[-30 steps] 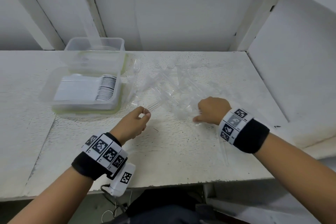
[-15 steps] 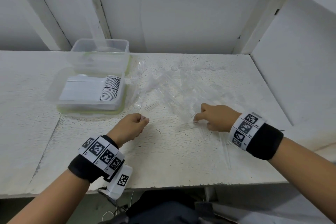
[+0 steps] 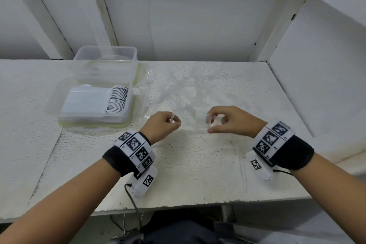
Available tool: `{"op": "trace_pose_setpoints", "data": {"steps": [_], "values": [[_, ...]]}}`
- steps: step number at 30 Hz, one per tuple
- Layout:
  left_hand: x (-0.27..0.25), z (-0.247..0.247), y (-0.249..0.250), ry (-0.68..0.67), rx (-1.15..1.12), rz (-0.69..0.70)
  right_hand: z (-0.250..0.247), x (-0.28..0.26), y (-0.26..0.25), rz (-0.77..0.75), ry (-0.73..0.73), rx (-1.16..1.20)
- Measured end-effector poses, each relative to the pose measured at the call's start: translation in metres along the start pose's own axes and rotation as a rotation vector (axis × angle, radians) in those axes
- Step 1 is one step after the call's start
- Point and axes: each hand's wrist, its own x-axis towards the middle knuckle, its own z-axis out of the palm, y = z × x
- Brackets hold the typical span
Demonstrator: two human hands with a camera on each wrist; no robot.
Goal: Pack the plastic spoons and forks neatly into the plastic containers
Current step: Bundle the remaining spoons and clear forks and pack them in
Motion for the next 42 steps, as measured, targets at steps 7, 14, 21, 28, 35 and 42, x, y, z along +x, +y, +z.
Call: {"op": "trace_pose_setpoints", "data": {"steps": [7,14,21,28,35,42], "values": [[0.024,0.017,0.019,-0.095,0.181,0.083,-0.018,0.0,-0.008,0.061,0.604,0.709],[0.036,0.025,0.019,-0.2,0.582,0.101,-0.021,-0.014,0.006,0.154,0.591,0.722],[0.04,0.029,0.015,-0.085,0.725,0.215,-0.007,-0.023,0.009,0.263,0.506,0.831],[0.035,0.019,0.014,-0.052,0.596,0.347,-0.006,-0.016,0.021,0.288,0.495,0.552],[0.017,-0.006,0.024,0.061,-0.142,0.245,-0.001,-0.015,0.019,0.337,0.354,0.216],[0.015,-0.019,0.006,0.114,-0.585,-0.026,0.015,0.009,0.021,0.399,0.079,-0.599]]}}
